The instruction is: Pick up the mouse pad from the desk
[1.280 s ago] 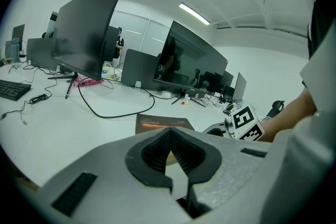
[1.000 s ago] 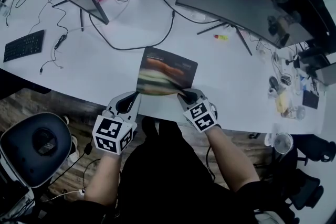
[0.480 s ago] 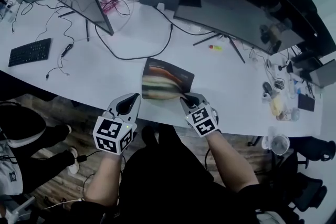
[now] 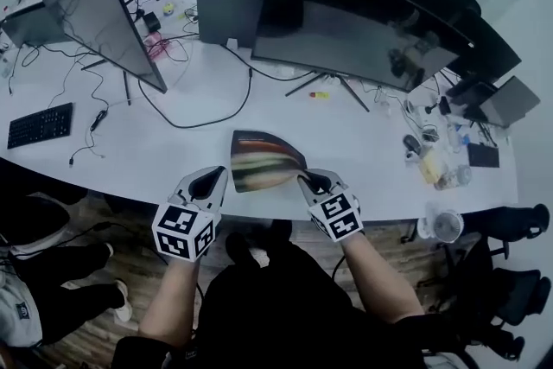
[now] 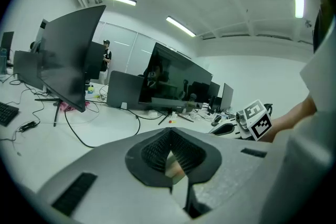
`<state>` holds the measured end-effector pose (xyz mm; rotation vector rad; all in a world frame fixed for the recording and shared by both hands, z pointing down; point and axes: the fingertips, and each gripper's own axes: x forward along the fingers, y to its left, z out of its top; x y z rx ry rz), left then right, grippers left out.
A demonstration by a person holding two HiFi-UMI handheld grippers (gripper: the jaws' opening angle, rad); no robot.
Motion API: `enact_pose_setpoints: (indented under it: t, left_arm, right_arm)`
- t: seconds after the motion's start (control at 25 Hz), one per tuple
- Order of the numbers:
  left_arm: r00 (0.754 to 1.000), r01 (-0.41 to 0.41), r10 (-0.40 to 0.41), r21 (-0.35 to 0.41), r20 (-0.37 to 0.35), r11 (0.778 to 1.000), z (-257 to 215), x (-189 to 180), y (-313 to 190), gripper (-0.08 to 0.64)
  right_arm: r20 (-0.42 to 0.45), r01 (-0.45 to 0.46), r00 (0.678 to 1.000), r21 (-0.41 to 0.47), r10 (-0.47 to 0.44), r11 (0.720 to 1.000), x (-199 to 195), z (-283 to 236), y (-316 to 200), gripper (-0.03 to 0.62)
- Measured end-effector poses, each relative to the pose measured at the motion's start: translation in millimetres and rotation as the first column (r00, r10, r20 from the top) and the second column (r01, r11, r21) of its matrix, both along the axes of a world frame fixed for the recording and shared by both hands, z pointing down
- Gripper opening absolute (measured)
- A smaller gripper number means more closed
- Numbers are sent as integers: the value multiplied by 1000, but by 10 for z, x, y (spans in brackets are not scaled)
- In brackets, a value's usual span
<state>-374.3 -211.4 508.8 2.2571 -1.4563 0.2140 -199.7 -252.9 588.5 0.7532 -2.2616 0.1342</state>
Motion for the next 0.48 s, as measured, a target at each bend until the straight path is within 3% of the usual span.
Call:
enact_pose_setpoints:
  t: [0.48]
  left_arm:
    - [997, -73, 71, 48, 34, 996, -253, 728, -281, 9]
  right_arm:
    - [150, -174, 974, 25, 168, 984, 939, -471, -136, 34]
